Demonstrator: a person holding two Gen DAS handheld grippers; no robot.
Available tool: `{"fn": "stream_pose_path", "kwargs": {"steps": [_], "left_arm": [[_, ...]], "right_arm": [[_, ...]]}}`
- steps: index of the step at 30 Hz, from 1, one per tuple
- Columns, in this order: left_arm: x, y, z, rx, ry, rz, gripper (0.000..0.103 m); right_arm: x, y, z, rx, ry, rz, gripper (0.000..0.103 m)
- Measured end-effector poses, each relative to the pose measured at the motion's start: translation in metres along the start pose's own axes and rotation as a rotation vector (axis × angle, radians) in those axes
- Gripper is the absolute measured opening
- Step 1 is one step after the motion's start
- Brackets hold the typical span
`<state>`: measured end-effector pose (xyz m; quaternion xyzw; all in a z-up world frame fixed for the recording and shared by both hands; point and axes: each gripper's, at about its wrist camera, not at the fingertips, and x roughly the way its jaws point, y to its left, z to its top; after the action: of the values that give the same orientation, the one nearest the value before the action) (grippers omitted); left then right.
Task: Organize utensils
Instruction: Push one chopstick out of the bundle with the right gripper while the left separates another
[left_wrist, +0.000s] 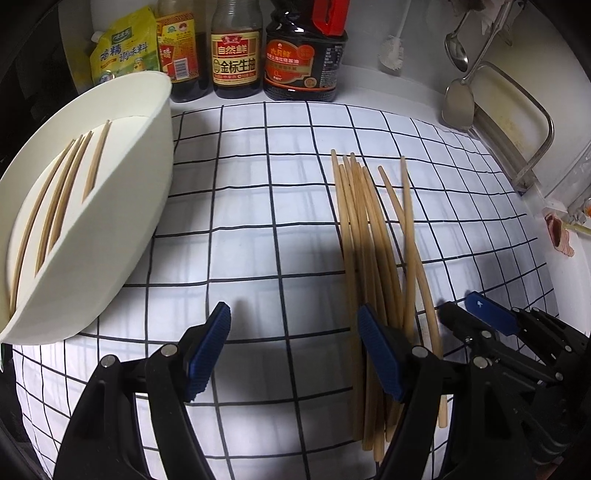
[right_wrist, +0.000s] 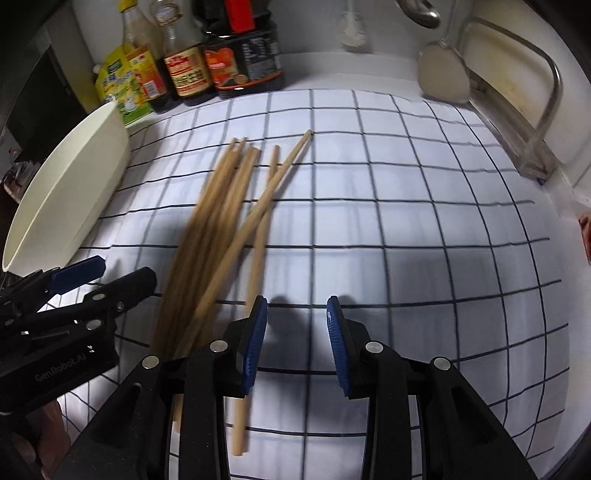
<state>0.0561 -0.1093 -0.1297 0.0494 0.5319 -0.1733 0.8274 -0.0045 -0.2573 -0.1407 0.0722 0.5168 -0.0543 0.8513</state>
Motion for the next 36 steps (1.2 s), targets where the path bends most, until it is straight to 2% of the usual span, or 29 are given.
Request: {"fn": "stream_pose_path", "kwargs": {"steps": [10, 24, 36], "left_arm": [[0.010, -0.006, -0.002, 0.011, 0.016, 0.018, 0.071], [0.012, -0.007, -0.002, 0.008, 0.019, 0.027, 0.071], [0.012, -0.007, -0.001, 0.013, 0.024, 0.027, 0.072]], "right_arm": [[-0.009, 0.001, -0.001, 0.001, -0.034, 0.064, 0.032], [0.001, 0.013, -0.001, -0.054, -0.014, 0.043, 0.032], [0.001, 0.002, -0.003, -0.074, -0.001, 0.042, 0.032]]}}
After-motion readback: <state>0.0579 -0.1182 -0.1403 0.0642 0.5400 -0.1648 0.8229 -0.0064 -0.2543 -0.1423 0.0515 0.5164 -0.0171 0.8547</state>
